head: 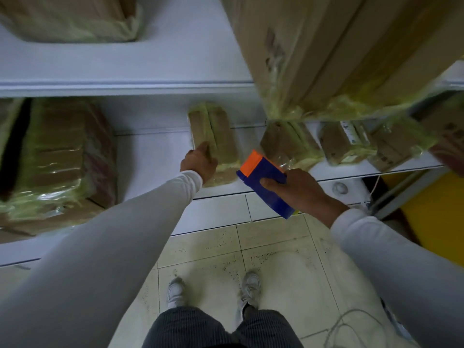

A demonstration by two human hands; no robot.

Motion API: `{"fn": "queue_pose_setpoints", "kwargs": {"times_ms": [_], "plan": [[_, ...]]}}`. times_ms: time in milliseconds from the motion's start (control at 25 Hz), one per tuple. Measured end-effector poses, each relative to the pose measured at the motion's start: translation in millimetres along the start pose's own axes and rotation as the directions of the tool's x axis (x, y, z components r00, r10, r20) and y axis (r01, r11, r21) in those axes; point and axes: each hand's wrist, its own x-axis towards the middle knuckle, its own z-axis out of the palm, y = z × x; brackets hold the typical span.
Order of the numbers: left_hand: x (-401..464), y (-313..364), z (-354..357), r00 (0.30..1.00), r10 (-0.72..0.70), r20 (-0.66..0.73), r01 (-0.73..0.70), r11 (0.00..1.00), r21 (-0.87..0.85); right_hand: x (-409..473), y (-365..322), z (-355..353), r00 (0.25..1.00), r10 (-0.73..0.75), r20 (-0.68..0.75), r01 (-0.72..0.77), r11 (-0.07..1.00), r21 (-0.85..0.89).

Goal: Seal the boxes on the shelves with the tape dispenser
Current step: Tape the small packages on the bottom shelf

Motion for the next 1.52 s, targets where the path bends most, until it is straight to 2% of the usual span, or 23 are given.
{"fn": "queue_pose_setpoints", "kwargs": {"times_ms": [200, 440, 640, 760, 880, 920, 1000, 1080, 1160, 1240, 1400, 1520], "plan": [[7, -15, -9, 0.998, 0.042, 0.042, -0.042, 0.999, -0.009, -20, -29, 21, 0.996, 0.076, -0.036, -0.072, 0.993, 0.098], [14, -13, -14, 0.994, -0.011, 0.106, 0.013, 1.000, -0.015, -31, -30, 23, 0.988, 0.130, -0.085, -0.117, 0.983, 0.141], [20, -64, -52, 0.976, 0.139, 0.169, -0.141, 0.990, 0.002, -7, -34, 30, 0.997, 0.057, -0.057, -0.046, 0.983, 0.180], [23, -87, -65, 0.960, 0.244, 0.137, -0.268, 0.944, 0.193, 7, -40, 43, 1.000, -0.018, -0.016, 0.021, 0.978, 0.209], [3, -91, -49, 0.891, 0.423, 0.163, -0.453, 0.819, 0.353, 19, -44, 48, 0.995, -0.083, 0.047, 0.072, 0.976, 0.205], [-3, -92, -43, 0.881, 0.437, 0.180, -0.472, 0.794, 0.383, 24, -45, 47, 0.994, -0.092, 0.054, 0.080, 0.977, 0.197], [-4, -94, -36, 0.918, 0.381, 0.108, -0.394, 0.853, 0.341, 34, -44, 42, 0.994, -0.091, 0.056, 0.079, 0.978, 0.192], [2, -91, -31, 0.979, 0.200, -0.036, -0.185, 0.949, 0.257, 42, -43, 36, 0.995, -0.085, 0.050, 0.074, 0.981, 0.180], [6, -83, -25, 0.993, 0.040, -0.109, -0.013, 0.970, 0.242, 49, -42, 31, 0.995, -0.094, 0.035, 0.087, 0.984, 0.158], [2, -79, -18, 0.990, 0.035, -0.139, 0.000, 0.970, 0.245, 54, -42, 28, 0.993, -0.105, 0.046, 0.096, 0.981, 0.166], [-4, -82, -25, 0.991, 0.097, -0.096, -0.072, 0.970, 0.233, 62, -44, 25, 0.974, -0.181, 0.137, 0.156, 0.973, 0.170], [-7, -80, -43, 0.978, 0.159, -0.134, -0.137, 0.977, 0.161, 68, -52, 17, 0.953, -0.238, 0.187, 0.205, 0.962, 0.182]]}}
